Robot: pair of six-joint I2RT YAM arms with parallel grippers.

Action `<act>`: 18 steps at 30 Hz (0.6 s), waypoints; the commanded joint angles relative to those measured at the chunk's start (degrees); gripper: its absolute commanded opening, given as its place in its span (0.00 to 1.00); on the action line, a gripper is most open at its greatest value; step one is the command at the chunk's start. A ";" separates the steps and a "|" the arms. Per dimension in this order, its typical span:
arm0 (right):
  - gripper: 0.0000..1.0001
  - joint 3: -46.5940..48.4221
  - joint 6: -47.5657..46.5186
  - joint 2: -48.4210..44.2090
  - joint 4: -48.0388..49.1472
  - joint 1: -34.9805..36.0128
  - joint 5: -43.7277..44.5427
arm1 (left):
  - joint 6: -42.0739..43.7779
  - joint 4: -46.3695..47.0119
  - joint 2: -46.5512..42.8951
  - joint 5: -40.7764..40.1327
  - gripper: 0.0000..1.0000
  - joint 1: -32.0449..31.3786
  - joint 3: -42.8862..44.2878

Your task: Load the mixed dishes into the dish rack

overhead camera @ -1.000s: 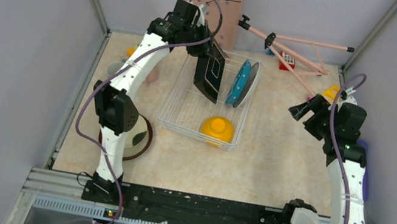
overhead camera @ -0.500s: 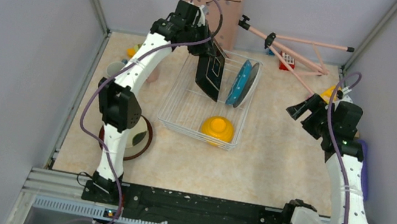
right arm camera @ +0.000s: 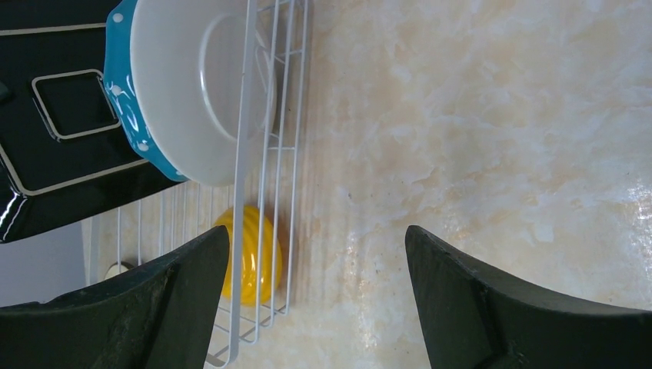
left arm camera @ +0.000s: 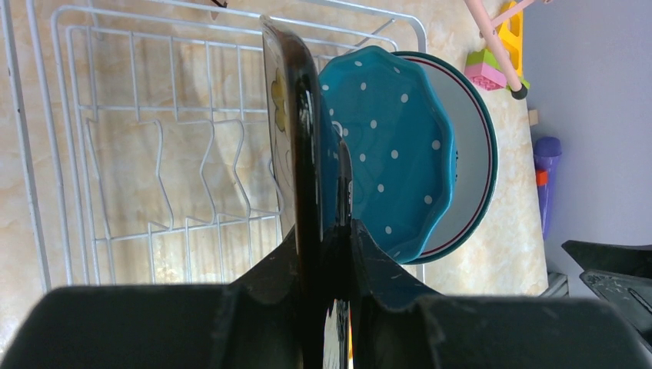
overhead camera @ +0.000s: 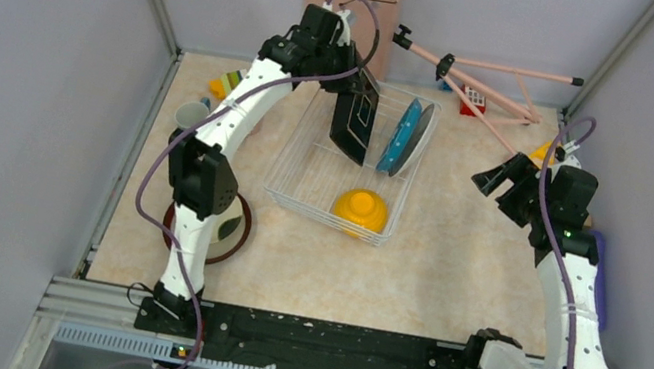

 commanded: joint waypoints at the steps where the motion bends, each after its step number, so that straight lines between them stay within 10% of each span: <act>1: 0.83 0.10 -0.32 -0.20 1.82 0.03 -0.44 | 2.06 16.17 -9.57 0.20 0.00 -1.22 -7.85; 18: 0.83 -0.17 -0.20 -0.48 1.84 0.03 -0.99 | 6.69 22.02 -28.11 5.52 0.00 -1.30 -22.52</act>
